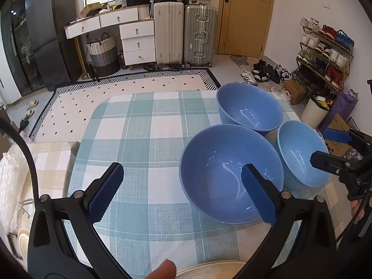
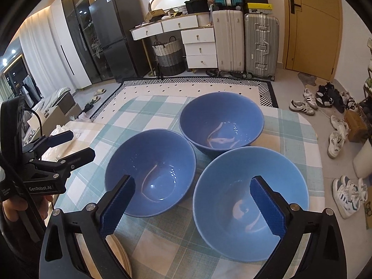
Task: Organize plates and bowls
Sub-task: 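Move both open grippers toward the rims of the blue bowls, then close the left gripper on a blue bowl rim while the right gripper grips another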
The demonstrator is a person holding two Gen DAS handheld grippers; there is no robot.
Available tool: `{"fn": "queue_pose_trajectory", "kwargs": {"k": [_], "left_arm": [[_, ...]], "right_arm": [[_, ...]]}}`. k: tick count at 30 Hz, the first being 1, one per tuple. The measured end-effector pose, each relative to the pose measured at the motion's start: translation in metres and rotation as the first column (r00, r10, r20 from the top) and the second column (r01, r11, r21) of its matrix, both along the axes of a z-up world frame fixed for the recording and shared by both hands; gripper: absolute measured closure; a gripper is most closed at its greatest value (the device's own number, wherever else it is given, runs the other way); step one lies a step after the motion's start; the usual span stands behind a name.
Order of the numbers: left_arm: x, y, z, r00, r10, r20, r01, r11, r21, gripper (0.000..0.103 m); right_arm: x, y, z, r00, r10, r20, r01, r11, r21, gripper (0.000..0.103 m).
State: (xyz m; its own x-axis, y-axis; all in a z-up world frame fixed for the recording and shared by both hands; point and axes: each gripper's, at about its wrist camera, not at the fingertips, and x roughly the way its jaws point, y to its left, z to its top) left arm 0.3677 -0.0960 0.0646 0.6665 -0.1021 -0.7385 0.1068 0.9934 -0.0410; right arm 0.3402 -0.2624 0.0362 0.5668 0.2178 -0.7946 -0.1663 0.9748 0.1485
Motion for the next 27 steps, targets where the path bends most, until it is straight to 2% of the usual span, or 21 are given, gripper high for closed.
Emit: {"fn": "queue_pose_trajectory", "kwargs": {"k": [10,16,27], "left_arm": [[0.022,0.013,-0.021,0.999,0.011,-0.042,-0.012,0.999,-0.039,0.002],[0.032,0.012,-0.037,0.997,0.002,-0.080,-0.006,0.999,-0.045,0.002],[0.045,0.014,-0.059,0.993,0.001,-0.120,-0.009,0.998,-0.069,0.003]], "right_arm": [[0.026,0.024,-0.016,0.997,0.079,-0.002,-0.079,0.994,-0.073,0.002],[0.043,0.032,-0.027,0.990,0.131,-0.042,-0.132,0.991,-0.027,0.002],[0.061,0.056,-0.047,0.972,0.212,-0.103,-0.219,0.974,-0.065,0.004]]}}
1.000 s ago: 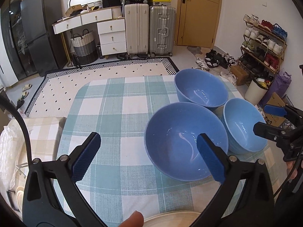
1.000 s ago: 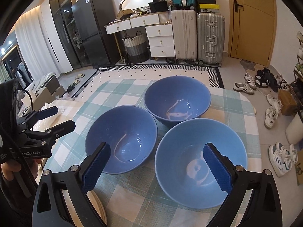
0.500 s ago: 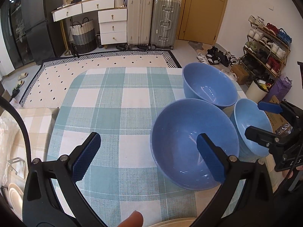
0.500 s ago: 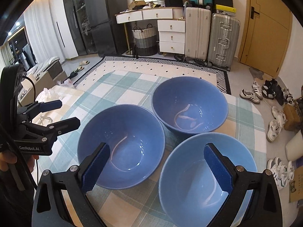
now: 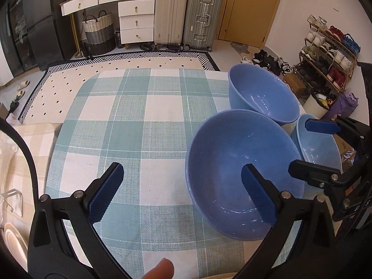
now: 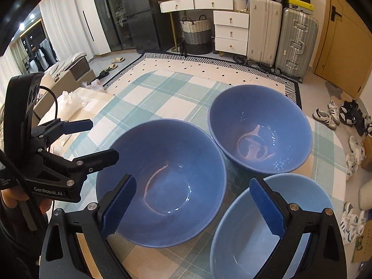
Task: Organize plates and bowls
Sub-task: 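Close the left gripper on a blue bowl rim while the right gripper grips another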
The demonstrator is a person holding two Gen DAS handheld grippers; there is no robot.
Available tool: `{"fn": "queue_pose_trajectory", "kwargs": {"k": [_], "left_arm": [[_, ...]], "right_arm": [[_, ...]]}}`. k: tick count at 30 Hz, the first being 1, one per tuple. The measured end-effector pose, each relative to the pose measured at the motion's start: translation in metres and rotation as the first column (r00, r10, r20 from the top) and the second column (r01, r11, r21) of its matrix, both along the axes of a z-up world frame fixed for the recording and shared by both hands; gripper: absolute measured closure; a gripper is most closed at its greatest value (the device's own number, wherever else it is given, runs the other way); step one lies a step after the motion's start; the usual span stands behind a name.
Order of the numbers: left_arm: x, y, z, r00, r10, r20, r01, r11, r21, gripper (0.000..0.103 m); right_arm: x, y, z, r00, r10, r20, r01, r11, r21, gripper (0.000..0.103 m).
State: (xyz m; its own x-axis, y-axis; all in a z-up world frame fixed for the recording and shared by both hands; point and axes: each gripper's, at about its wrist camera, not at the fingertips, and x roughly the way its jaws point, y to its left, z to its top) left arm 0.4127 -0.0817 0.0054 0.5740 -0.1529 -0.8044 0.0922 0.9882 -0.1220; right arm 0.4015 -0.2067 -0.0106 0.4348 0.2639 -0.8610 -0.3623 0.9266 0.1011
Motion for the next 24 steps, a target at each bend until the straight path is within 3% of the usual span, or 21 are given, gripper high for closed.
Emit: {"fn": "queue_pose_trajectory", "kwargs": {"k": [4,12,14,18,20,24], "left_arm": [[0.003,0.001,-0.005,1.000,0.001,-0.009,-0.001,1.000,-0.006,0.004],[0.010,0.000,-0.016,0.999,0.000,-0.033,0.000,1.000,-0.007,0.013],[0.011,-0.001,-0.020,0.999,-0.005,-0.042,0.005,1.000,-0.005,0.024],[0.013,-0.005,-0.025,0.998,-0.020,-0.060,0.020,1.000,0.002,0.031],[0.014,-0.007,-0.027,0.998,-0.030,-0.062,0.030,1.000,-0.003,0.046],[0.016,-0.013,-0.031,0.996,-0.053,-0.071,0.054,0.999,0.006,0.056]], "right_arm": [[0.007,0.006,-0.009,0.999,0.021,-0.035,-0.022,1.000,-0.012,0.016],[0.015,0.008,-0.023,0.997,0.018,-0.075,-0.019,1.000,-0.015,0.022],[0.018,0.007,-0.026,0.996,0.013,-0.083,-0.014,1.000,-0.014,0.024],[0.022,0.006,-0.031,0.995,0.006,-0.099,-0.008,1.000,-0.016,0.032],[0.023,0.006,-0.034,0.994,0.001,-0.105,-0.003,1.000,-0.022,0.035],[0.026,0.005,-0.039,0.994,-0.016,-0.105,0.011,0.999,-0.047,0.049]]}}
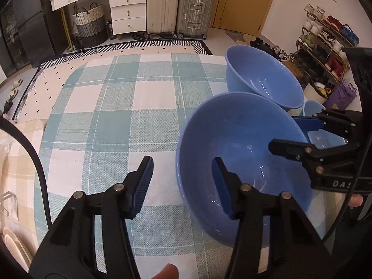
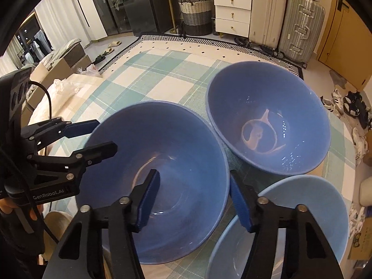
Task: Organize plates and bowls
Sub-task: 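Close the left gripper on a blue bowl rim while the right gripper grips another, then lift and carry the held blue bowls with both grippers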
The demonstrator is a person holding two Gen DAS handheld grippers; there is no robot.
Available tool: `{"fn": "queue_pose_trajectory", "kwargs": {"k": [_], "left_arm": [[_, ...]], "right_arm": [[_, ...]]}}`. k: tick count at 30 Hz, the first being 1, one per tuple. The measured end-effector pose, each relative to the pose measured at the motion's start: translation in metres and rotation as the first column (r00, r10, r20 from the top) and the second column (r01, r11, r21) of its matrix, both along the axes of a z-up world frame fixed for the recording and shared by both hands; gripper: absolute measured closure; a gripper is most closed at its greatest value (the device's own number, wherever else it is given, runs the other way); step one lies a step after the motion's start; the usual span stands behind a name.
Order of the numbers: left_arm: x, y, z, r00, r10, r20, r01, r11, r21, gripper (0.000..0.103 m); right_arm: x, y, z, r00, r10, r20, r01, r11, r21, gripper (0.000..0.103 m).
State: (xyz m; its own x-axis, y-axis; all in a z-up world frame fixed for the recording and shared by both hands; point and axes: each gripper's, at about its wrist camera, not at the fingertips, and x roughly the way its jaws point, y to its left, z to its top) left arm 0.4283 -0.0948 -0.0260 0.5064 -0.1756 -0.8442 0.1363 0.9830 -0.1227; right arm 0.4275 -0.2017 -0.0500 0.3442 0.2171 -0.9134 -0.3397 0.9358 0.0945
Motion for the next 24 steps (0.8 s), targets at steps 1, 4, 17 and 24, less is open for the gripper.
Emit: {"fn": "queue_pose_trajectory", "kwargs": {"k": [1,4,17,24], "left_arm": [[0.000,-0.001,-0.001,1.000,-0.003,0.000,0.003,1.000,0.000,0.060],[0.002,-0.001,-0.005,1.000,-0.005,-0.013,0.005,1.000,-0.003,0.075],[0.004,0.002,-0.011,1.000,-0.006,-0.018,0.006,1.000,-0.003,0.089],[-0.002,0.003,0.001,1.000,-0.006,0.014,0.006,1.000,0.001,0.089]], "right_arm": [[0.001,0.000,-0.002,1.000,-0.004,-0.006,0.004,1.000,0.001,0.053],[0.002,-0.001,-0.005,1.000,-0.010,-0.007,0.010,1.000,-0.007,0.061],[0.004,-0.002,-0.005,0.999,-0.052,0.004,0.052,0.998,-0.027,0.084],[0.000,-0.001,0.008,0.997,-0.062,0.041,0.063,0.998,-0.024,0.084]]}}
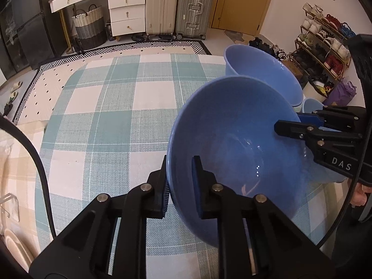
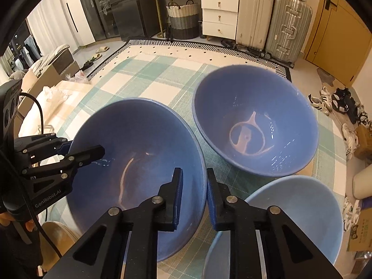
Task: Organize plates and bowls
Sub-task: 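Lift and carry the held blue bowls with both grippers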
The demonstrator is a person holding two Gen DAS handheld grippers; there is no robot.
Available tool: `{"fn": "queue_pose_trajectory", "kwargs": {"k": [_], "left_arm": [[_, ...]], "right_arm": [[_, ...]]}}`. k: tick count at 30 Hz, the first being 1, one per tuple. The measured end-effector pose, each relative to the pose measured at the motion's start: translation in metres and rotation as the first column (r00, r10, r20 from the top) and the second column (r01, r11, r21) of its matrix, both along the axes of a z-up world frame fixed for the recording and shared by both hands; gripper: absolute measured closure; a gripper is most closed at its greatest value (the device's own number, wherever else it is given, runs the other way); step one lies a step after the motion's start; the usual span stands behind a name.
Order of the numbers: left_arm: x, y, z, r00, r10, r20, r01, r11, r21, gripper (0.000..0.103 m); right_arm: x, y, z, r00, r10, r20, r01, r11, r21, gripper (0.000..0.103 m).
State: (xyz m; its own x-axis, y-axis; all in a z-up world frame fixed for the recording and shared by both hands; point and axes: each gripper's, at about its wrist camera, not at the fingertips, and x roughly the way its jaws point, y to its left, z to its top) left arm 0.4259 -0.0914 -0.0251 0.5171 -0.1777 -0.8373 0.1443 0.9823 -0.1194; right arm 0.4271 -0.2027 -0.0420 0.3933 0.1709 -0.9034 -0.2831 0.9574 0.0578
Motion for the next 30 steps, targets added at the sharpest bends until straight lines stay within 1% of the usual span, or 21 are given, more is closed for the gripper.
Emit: {"fn": "queue_pose_trajectory", "kwargs": {"k": [12,22,30], "left_arm": [[-0.017,0.000,0.033,0.998,-0.001,0.068,0.001,1.000,0.004,0.089],[-0.040,-0.018,0.070,0.991,-0.021,0.129,0.019,1.000,0.018,0.089],[-0.057,-0.047,0.101,0.986,-0.046,0.160,0.044,0.999,0.019,0.089]], "right_arm": [[-0.016,-0.005,0.036,0.997,-0.028,0.074,0.026,0.999,0.037,0.084],[-0.038,-0.013,0.079,0.988,-0.046,0.145,0.041,0.999,0.036,0.084],[-0.062,-0.031,0.105,0.980,-0.089,0.179,0.084,0.996,0.035,0.084]]}}
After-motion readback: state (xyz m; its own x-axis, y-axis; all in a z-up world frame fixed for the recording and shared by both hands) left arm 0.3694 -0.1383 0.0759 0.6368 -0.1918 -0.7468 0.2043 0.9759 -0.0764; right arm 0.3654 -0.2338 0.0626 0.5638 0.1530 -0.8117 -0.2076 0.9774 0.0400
